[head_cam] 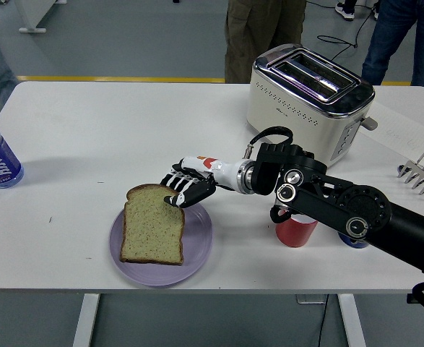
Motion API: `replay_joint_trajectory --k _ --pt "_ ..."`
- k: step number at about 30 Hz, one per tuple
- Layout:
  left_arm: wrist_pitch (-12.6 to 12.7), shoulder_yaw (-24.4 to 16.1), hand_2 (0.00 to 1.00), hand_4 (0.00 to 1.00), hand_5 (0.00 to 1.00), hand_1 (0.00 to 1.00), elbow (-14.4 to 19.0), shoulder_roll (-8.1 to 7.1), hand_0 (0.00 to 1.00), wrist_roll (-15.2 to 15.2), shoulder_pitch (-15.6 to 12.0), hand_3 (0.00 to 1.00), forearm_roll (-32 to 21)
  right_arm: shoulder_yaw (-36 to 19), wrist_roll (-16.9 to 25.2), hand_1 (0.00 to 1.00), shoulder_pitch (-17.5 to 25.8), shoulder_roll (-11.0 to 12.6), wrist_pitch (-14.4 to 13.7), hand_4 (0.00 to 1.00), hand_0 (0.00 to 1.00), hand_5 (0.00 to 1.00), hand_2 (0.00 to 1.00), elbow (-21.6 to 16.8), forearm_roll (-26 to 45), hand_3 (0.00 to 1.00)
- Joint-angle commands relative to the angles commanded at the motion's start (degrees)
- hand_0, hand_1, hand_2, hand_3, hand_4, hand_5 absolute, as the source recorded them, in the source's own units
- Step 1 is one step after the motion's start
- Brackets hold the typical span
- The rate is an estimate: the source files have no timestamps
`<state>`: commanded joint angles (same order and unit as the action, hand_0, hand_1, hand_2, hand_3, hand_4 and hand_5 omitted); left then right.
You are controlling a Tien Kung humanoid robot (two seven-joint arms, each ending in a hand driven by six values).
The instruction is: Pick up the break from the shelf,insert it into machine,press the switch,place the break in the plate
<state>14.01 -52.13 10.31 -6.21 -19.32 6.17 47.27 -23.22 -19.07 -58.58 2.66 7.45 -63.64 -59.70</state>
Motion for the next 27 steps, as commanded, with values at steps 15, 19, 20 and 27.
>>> replay_joint_trajectory --k 15,19,20,27 --pt "0.0 -0.2 0.455 0.341 0.823 0.486 0.0 0.01 0.638 -0.1 -0.2 0.551 0.3 -1.5 1.7 0.856 0.2 0.3 -2.5 0.692 0.894 0.223 0.833 -0.4 -0.6 0.82" --pt "0.0 0.0 0.455 0.344 0.827 0.486 0.0 -0.01 0.638 0.0 -0.2 0.551 0.1 -2.2 2.7 0.868 0.4 0.6 -3.9 0.701 0.912 0.229 0.845 -1.1 -0.7 0.841" --pt "0.0 0.1 0.455 0.344 0.827 0.486 0.0 -0.01 0.638 0.0 -0.2 0.551 0.0 -2.6 3.2 0.868 0.4 0.7 -4.5 0.701 0.912 0.229 0.845 -1.5 -0.7 0.841" --pt "0.0 0.3 0.455 0.342 0.826 0.486 0.0 -0.05 0.639 0.0 -0.1 0.551 -0.3 -4.9 6.2 0.875 0.7 1.6 -8.7 0.705 0.92 0.252 0.871 -3.7 1.1 0.87"
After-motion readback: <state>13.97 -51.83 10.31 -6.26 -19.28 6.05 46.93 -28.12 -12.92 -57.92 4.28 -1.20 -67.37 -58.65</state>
